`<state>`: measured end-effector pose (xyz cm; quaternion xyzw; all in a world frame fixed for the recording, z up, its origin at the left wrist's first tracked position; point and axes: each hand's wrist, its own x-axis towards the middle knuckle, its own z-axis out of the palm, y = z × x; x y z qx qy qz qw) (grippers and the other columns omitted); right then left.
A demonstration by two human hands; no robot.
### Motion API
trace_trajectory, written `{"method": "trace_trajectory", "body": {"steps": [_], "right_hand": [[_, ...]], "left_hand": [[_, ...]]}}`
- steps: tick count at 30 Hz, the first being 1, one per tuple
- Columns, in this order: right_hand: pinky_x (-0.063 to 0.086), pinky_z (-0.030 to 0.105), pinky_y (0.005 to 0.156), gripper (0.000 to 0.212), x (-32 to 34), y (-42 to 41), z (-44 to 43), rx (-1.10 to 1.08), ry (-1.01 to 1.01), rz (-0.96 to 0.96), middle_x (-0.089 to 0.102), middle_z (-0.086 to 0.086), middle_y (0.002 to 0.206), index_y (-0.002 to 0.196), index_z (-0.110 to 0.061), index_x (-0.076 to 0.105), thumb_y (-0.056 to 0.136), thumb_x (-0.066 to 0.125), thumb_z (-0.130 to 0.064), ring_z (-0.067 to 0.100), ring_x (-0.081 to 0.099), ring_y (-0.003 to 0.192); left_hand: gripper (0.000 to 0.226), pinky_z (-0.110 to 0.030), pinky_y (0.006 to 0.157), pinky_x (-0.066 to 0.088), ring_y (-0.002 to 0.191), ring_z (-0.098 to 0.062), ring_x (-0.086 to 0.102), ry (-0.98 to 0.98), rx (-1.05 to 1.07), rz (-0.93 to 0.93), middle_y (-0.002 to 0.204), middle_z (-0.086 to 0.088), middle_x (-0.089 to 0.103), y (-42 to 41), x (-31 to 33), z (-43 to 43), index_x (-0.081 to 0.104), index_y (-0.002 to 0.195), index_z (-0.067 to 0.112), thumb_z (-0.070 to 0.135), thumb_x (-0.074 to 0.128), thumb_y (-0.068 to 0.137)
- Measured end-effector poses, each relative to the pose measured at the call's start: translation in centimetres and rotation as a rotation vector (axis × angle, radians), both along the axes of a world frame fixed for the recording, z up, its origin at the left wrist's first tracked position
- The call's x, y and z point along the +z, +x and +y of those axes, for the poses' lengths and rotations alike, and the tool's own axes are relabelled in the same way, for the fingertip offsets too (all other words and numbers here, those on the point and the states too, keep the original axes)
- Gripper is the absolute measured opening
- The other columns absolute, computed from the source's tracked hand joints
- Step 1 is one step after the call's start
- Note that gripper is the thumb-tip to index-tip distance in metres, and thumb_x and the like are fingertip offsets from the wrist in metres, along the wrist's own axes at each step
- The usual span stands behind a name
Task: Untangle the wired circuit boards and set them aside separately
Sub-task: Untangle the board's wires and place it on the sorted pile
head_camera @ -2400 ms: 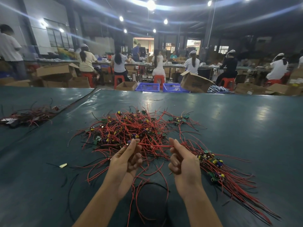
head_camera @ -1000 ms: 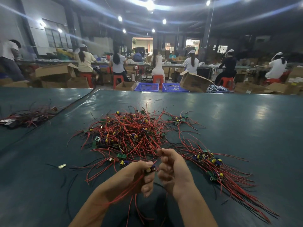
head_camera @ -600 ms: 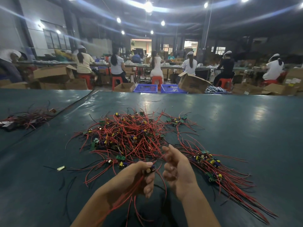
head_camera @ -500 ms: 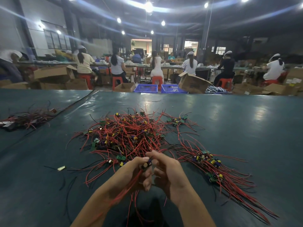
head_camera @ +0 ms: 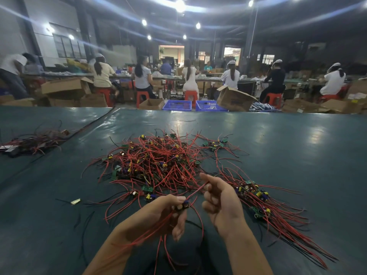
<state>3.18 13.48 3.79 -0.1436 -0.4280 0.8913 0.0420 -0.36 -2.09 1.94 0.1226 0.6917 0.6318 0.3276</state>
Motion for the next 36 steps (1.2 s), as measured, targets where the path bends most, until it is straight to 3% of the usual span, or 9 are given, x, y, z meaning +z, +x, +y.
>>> {"method": "trace_trajectory", "body": {"steps": [3, 5, 8, 11, 15, 19, 26, 30, 36], "right_hand": [[0.021, 0.018, 0.033, 0.023, -0.1, 0.1, -0.8, -0.016, 0.074, 0.024, 0.051, -0.007, 0.057, 0.091, -0.009, 0.079, 0.093, 0.062, -0.024, 0.005, 0.027, 0.038], [0.026, 0.019, 0.036, 0.03, 0.0, 0.3, -1.5, 0.03, 0.225, 0.029, 0.055, -0.006, 0.059, 0.092, -0.009, 0.078, 0.09, 0.067, -0.036, 0.007, 0.032, 0.041], [0.047, 0.024, 0.051, 0.039, 0.1, 0.8, -2.2, 0.106, 0.495, 0.118, 0.069, 0.001, 0.066, 0.08, -0.01, 0.077, 0.079, 0.069, -0.049, 0.018, 0.058, 0.053], [0.058, 0.03, 0.062, 0.034, 0.4, 1.3, -2.8, 0.176, 0.557, 0.265, 0.074, 0.017, 0.079, 0.079, -0.013, 0.079, 0.072, 0.073, -0.045, 0.026, 0.069, 0.069], [0.052, 0.018, 0.057, 0.026, 0.2, 1.3, -2.9, 0.086, 0.689, 0.318, 0.074, 0.004, 0.081, 0.079, -0.016, 0.079, 0.072, 0.078, -0.041, 0.01, 0.07, 0.067], [0.048, 0.017, 0.047, 0.012, 0.2, 1.2, -2.4, 0.117, 0.661, 0.312, 0.072, -0.001, 0.067, 0.083, -0.014, 0.076, 0.085, 0.074, -0.026, 0.006, 0.065, 0.054], [0.057, 0.023, 0.059, 0.018, 1.1, 0.5, 0.8, -0.248, 0.425, 0.202, 0.074, 0.004, 0.086, 0.111, -0.013, 0.067, 0.098, 0.056, -0.009, 0.011, 0.069, 0.065], [0.045, 0.018, 0.061, 0.035, 1.3, 0.8, 3.3, -0.513, 1.042, 0.167, 0.066, 0.002, 0.1, 0.133, -0.019, 0.06, 0.098, 0.057, -0.021, 0.006, 0.057, 0.06], [0.039, 0.042, 0.097, 0.043, 1.2, 1.9, 5.5, -0.408, 1.633, -0.345, 0.059, 0.005, 0.122, 0.139, -0.033, 0.053, 0.097, 0.057, -0.036, 0.029, 0.052, 0.114]], "left_hand": [[0.052, -0.012, 0.041, 0.035, 0.057, -0.014, 0.063, 0.059, 0.083, 0.027, 0.024, 0.003, 0.041, 1.4, 0.0, -1.4, 0.048, 0.06, 0.01, 0.012, 0.026, 0.106], [0.052, -0.015, 0.047, 0.043, 0.051, -0.015, 0.056, 0.097, 0.054, 0.046, 0.04, -0.003, 0.056, 1.4, 1.1, -0.8, 0.059, 0.061, 0.0, 0.025, 0.037, 0.101], [0.039, -0.022, 0.054, 0.053, 0.06, -0.015, 0.068, 0.189, 0.186, 0.047, 0.069, -0.003, 0.073, 1.4, 1.6, -0.7, 0.079, 0.07, 0.021, 0.052, 0.055, 0.075], [0.049, -0.022, 0.053, 0.05, 0.059, -0.015, 0.064, 0.212, 0.237, 0.151, 0.073, -0.006, 0.07, 1.7, 1.8, -0.5, 0.078, 0.083, 0.016, 0.059, 0.056, 0.074], [0.056, -0.027, 0.062, 0.053, 0.062, -0.02, 0.064, 0.194, 0.259, 0.23, 0.075, -0.013, 0.069, 2.0, 1.7, -0.5, 0.076, 0.077, 0.01, 0.058, 0.048, 0.079], [0.064, -0.031, 0.075, 0.056, 0.083, -0.024, 0.069, 0.195, 0.188, 0.177, 0.091, -0.016, 0.074, 2.2, 1.8, -0.3, 0.077, 0.096, 0.017, 0.063, 0.033, 0.086], [0.079, -0.022, 0.068, 0.051, 0.085, -0.019, 0.071, 0.009, 0.099, 0.161, 0.094, -0.007, 0.076, 1.9, 0.6, 0.7, 0.071, 0.103, 0.015, 0.073, 0.028, 0.073], [0.07, -0.02, 0.065, 0.05, 0.081, -0.016, 0.07, -0.012, 0.137, 0.27, 0.094, -0.003, 0.076, 1.6, -0.3, 0.6, 0.072, 0.099, 0.016, 0.068, 0.03, 0.078], [0.057, -0.019, 0.061, 0.05, 0.069, -0.013, 0.067, 0.009, 0.398, 0.596, 0.078, -0.002, 0.074, 1.8, 0.0, 0.2, 0.073, 0.085, 0.015, 0.058, 0.036, 0.086]]}}
